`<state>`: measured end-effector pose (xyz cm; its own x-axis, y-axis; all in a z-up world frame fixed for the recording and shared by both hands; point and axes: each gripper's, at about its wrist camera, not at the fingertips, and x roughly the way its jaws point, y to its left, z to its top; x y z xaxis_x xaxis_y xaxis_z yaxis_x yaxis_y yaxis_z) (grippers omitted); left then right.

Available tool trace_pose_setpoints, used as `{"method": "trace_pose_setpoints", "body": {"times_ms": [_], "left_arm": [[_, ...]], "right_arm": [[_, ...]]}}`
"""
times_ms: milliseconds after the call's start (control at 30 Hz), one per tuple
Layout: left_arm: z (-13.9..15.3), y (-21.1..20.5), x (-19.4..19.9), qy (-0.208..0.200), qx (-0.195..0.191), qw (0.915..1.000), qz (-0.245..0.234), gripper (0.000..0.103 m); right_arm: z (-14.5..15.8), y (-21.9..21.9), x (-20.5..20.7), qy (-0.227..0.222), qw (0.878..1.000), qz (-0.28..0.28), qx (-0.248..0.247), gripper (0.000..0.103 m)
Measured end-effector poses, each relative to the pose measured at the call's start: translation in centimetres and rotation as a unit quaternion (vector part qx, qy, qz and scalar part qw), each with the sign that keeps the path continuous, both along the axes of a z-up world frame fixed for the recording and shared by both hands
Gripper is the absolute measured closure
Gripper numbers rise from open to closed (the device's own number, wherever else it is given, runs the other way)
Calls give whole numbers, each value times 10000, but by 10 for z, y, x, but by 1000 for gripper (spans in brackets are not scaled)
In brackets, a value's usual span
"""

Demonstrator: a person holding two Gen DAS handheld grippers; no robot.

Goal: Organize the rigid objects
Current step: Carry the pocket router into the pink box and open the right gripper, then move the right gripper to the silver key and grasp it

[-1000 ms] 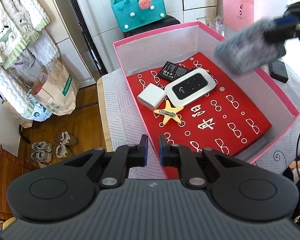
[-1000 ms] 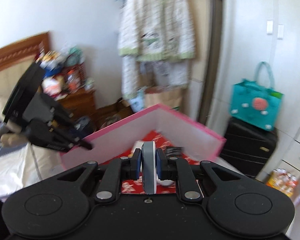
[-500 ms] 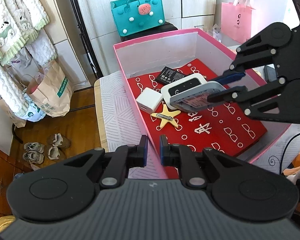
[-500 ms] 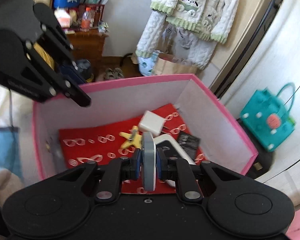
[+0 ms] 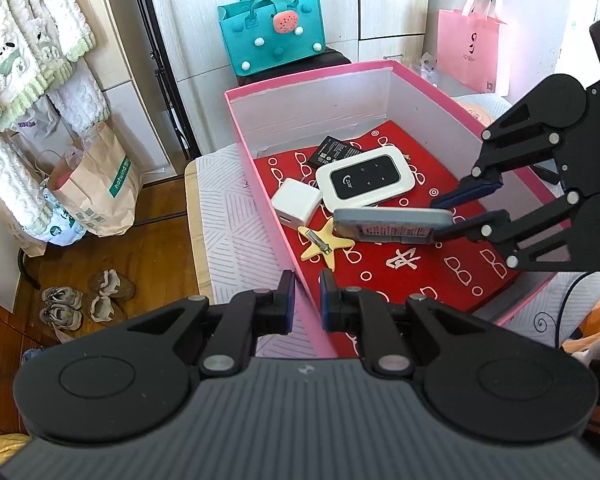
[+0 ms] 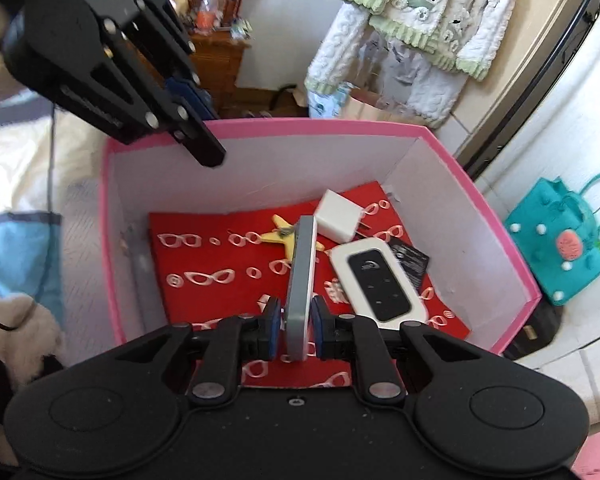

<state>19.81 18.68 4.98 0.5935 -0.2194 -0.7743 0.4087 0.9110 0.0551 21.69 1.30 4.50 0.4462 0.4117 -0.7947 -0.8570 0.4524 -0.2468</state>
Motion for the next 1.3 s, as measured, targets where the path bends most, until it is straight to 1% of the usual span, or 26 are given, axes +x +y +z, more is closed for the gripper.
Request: {"method": "trace_pose_setpoints", "body": {"times_ms": [33, 67, 100, 133, 167, 300, 400, 533, 633, 733, 833, 967, 1000, 1100, 1167, 1233, 1300], "left_arm": [[0, 0, 0, 4, -7, 10000, 7, 92], [0, 0, 0, 6, -9, 10000, 11, 92], [0, 0, 0, 7, -9, 10000, 15, 92], [0, -1, 0, 7, -7, 10000, 18, 92], [1, -1, 0, 6, -4, 10000, 22, 92], [1, -1, 0, 17, -14, 10000, 41, 92], [1, 0, 0, 17, -23, 10000, 49, 92], [0, 1, -1, 11, -48, 10000, 65, 92], [0, 1, 0, 13, -52, 10000, 74, 92], [0, 2, -1, 4, -45, 10000, 77, 92], [-1, 1, -2, -14, -13, 10000, 91, 92], [-1, -4, -4, -45, 103, 9999, 85, 92], [-1, -4, -4, -42, 108, 9999, 92, 92], [0, -4, -3, -25, 91, 9999, 126, 92], [0, -5, -3, -19, 88, 9999, 146, 92], [0, -6, -4, -18, 102, 9998, 163, 92], [-1, -7, -4, -23, 128, 9998, 176, 92]], "right_arm": [[2, -2, 0, 59, 9999, 7, 82, 85], [4, -3, -2, 15, 10000, 18, 93, 87], [3, -2, -5, -108, 9999, 47, 40, 92], [3, -1, -8, -219, 9997, 120, -47, 93], [4, -1, -11, -227, 9995, 207, -90, 93], [9, -3, -12, -100, 9997, 229, 62, 92], [15, -13, -10, -79, 9995, 11, 317, 88], [27, -39, -4, 135, 9942, -474, 954, 80], [38, -69, -5, 207, 9846, -936, 1464, 76], [46, -105, -6, 329, 9704, -1449, 1906, 70], [44, -139, -8, 397, 9559, -2007, 2106, 66], [22, -174, -11, 603, 9389, -2654, 2106, 60], [14, -181, -12, 709, 9333, -2801, 2135, 56], [-11, -200, -13, 978, 9159, -3157, 2279, 55], [-28, -209, -17, 1057, 9062, -3320, 2397, 55], [-40, -211, -19, 1033, 9037, -3368, 2436, 55], [-49, -207, -21, 942, 9077, -3311, 2401, 55]]}}
